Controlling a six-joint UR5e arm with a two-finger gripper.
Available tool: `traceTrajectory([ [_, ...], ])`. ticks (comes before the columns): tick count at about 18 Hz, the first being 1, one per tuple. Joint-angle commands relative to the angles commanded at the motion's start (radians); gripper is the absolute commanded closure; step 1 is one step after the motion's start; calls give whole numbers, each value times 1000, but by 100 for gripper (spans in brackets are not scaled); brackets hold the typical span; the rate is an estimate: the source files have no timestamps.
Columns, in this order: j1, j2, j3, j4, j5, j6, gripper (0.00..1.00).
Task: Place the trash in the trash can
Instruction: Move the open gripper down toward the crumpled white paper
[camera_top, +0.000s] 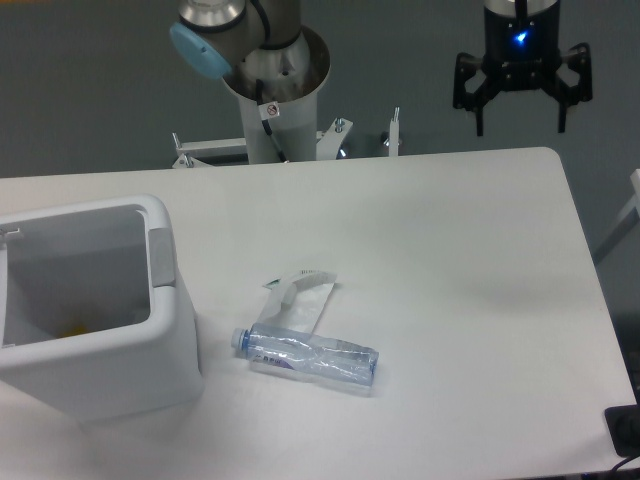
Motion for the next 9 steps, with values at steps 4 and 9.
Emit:
traceTrajectory([
  [4, -12, 23, -64, 8, -3, 0, 0],
  [9, -129, -9, -162, 92, -20, -12, 0],
])
